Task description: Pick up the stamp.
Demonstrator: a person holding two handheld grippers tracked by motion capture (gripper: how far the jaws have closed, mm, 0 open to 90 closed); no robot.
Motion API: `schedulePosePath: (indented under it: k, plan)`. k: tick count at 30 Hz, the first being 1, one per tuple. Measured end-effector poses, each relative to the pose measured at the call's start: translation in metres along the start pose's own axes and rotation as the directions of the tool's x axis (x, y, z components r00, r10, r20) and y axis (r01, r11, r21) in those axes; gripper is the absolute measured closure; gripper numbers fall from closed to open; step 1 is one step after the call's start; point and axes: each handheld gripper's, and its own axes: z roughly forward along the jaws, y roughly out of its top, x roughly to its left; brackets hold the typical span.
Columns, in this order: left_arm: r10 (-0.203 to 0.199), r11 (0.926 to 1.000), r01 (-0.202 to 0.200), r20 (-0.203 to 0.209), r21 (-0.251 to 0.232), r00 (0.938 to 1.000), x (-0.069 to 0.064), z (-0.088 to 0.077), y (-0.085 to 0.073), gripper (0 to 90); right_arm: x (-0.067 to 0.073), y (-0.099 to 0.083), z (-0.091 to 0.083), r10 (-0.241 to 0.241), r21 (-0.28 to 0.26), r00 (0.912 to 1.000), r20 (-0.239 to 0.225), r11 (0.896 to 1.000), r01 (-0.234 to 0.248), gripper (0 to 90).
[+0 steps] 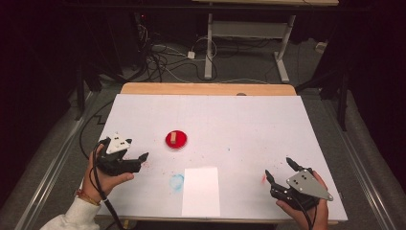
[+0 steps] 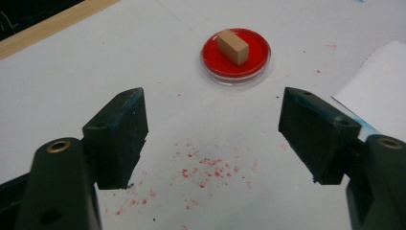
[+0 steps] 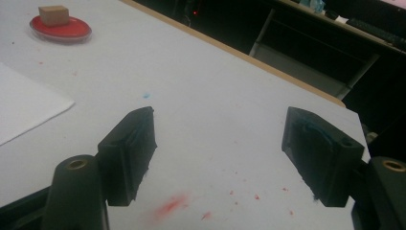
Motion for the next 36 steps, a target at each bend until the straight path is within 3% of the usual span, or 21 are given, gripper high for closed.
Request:
schedulePosePath:
  k: [9,14,21,24,25,29,31,33,34,36]
  plan:
    - [-0.036,0.9968,0.035,0.014,0.071,0.9992,-0.005,0.02,0.032,28.8,-0.002,-0.003,0.002,0.0,0.02,0.9998,0.018,1.0,0.0,27.9]
    - [-0.053,0.9945,0.046,0.077,0.094,0.9956,-0.008,0.04,0.053,30.9,-0.004,-0.005,0.004,-0.005,0.032,0.9997,0.023,0.999,0.005,28.3]
    - [-0.065,0.9897,0.051,0.101,0.133,0.9927,-0.011,0.066,0.07,31.1,-0.004,-0.006,0.009,-0.015,0.046,0.9995,0.029,0.999,0.013,28.5]
    - [-0.069,0.9842,0.053,0.092,0.169,0.9934,-0.013,0.082,0.077,35.5,-0.003,-0.006,0.013,-0.019,0.055,0.9995,0.024,0.998,0.017,28.6]
    - [-0.073,0.9777,0.052,0.096,0.203,0.9927,-0.012,0.092,0.081,37.2,-0.003,-0.006,0.014,-0.02,0.058,0.9995,0.023,0.998,0.019,28.7]
    - [-0.099,0.965,0.068,0.112,0.253,0.9888,-0.011,0.112,0.085,42.5,-0.003,-0.007,0.016,-0.029,0.073,0.9992,0.029,0.997,0.027,28.9]
    - [-0.102,0.9634,0.069,0.114,0.259,0.9883,-0.011,0.115,0.085,47.0,-0.002,-0.007,0.015,-0.032,0.075,0.999,0.031,0.997,0.03,28.9]
    - [-0.109,0.9584,0.073,0.118,0.276,0.9871,-0.011,0.121,0.086,50.7,-0.001,-0.008,0.014,-0.043,0.077,0.9984,0.036,0.996,0.04,29.0]
    - [-0.108,0.9514,0.072,0.107,0.299,0.9883,-0.01,0.125,0.087,53.5,-0.001,-0.008,0.013,-0.045,0.075,0.9984,0.034,0.996,0.043,29.0]
    - [-0.11,0.9476,0.075,0.098,0.31,0.9891,-0.011,0.128,0.086,57.3,0.0,-0.009,0.013,-0.057,0.076,0.9979,0.03,0.996,0.054,29.2]
